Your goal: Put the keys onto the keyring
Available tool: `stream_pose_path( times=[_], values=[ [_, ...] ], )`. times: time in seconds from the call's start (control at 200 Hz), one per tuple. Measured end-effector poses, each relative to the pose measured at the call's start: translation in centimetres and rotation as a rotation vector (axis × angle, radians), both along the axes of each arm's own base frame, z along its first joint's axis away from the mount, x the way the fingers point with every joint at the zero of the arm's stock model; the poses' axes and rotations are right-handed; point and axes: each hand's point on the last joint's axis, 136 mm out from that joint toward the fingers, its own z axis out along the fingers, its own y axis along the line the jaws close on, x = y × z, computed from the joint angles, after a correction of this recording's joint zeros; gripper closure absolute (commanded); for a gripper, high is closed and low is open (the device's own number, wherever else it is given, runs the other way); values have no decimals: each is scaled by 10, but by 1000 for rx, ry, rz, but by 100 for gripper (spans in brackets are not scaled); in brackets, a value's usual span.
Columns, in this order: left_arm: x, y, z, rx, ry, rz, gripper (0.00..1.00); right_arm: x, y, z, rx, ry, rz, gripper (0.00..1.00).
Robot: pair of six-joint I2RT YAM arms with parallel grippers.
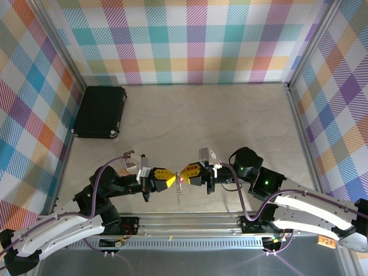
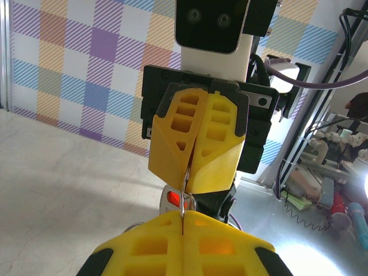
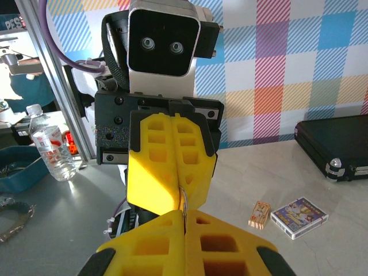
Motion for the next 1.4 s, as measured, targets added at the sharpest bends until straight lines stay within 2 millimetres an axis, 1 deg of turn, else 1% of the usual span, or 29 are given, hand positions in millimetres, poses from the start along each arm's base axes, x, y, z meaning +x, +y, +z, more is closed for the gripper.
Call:
stream_pose_path(
  times=[0.645, 1.13, 1.4],
  values=[
    [0, 0, -2, 6, 4, 1, 100, 1, 4, -1, -7, -3, 5, 98],
    [-1, 2, 0, 18, 11, 4, 100, -1, 8, 1, -10, -6, 18, 98],
    [-1, 2, -4, 33, 18, 4, 100, -2, 9, -1, -23, -18, 24, 98]
  ],
)
